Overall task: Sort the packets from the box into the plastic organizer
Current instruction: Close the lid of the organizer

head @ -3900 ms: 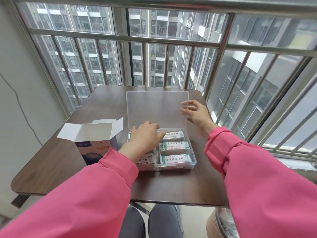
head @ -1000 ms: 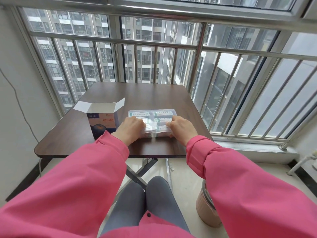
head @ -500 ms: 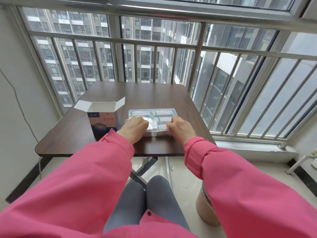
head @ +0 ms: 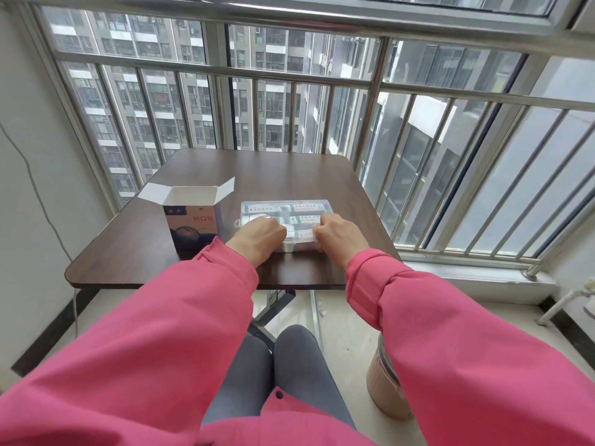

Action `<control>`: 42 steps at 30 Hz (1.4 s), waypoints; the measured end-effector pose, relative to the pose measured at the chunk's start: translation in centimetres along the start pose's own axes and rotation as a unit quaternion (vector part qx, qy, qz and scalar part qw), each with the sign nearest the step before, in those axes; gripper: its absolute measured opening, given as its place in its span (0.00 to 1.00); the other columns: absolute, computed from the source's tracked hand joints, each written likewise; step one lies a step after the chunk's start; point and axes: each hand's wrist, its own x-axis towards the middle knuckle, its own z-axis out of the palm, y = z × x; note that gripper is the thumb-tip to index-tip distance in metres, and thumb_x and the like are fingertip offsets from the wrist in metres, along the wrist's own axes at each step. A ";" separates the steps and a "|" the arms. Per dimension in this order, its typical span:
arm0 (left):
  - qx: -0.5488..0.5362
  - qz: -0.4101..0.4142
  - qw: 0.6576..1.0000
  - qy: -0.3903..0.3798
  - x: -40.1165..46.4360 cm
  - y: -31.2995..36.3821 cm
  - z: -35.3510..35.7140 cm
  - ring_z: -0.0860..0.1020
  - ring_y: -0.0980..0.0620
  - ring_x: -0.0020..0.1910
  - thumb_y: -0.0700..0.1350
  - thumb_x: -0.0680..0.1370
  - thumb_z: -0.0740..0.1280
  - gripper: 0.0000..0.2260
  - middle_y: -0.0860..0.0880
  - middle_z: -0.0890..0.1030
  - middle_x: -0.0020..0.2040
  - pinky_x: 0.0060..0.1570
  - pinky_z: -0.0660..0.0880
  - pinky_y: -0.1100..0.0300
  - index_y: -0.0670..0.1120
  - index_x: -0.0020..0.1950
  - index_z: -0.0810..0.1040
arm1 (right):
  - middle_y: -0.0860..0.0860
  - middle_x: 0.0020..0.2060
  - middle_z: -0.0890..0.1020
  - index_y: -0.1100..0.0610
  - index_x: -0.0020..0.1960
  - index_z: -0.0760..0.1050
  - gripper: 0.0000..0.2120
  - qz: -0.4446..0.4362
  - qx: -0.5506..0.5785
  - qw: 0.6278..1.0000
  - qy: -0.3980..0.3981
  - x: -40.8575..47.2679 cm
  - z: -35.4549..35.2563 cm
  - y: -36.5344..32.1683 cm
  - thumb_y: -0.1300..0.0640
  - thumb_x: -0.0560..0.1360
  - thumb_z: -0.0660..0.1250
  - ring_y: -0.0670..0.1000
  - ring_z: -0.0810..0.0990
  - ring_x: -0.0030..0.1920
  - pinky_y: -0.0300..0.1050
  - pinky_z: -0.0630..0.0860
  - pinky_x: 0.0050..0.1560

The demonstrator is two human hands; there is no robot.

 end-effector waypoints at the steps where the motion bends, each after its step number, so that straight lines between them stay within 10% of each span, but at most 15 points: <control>1: -0.008 -0.002 1.000 -0.006 0.0 -0.2 0.0 0.78 0.40 0.57 0.33 0.77 0.63 0.11 0.40 0.78 0.57 0.42 0.70 0.55 0.37 0.58 0.76 | 0.59 0.56 0.72 0.64 0.59 0.73 0.12 0.004 0.005 1.000 -0.001 0.0 0.0 0.1 0.66 0.77 0.58 0.60 0.73 0.58 0.52 0.73 0.51; 11: -0.160 -0.038 0.986 -0.015 1.4 -1.5 1.6 0.75 0.40 0.59 0.41 0.72 0.72 0.26 0.42 0.76 0.59 0.49 0.75 0.46 0.41 0.66 0.64 | 0.60 0.57 0.77 0.64 0.60 0.69 0.12 0.021 0.035 0.998 -0.037 0.0 -0.8 0.0 0.66 0.77 0.57 0.63 0.76 0.58 0.53 0.72 0.52; 32: -0.100 -0.012 0.994 0.028 2.2 -0.8 2.3 0.76 0.38 0.56 0.33 0.74 0.65 0.14 0.39 0.77 0.57 0.42 0.65 0.55 0.38 0.60 0.73 | 0.59 0.56 0.78 0.63 0.58 0.73 0.13 -0.005 -0.001 1.000 -0.004 0.6 0.2 0.0 0.69 0.76 0.57 0.61 0.77 0.56 0.51 0.71 0.52; 42: -0.257 -0.052 0.964 0.052 -0.1 -0.5 2.3 0.71 0.41 0.62 0.38 0.76 0.60 0.15 0.43 0.70 0.62 0.51 0.72 0.47 0.42 0.64 0.69 | 0.60 0.61 0.69 0.65 0.62 0.68 0.18 0.030 0.127 0.987 -0.090 1.2 0.4 -0.1 0.60 0.75 0.65 0.60 0.69 0.63 0.52 0.68 0.64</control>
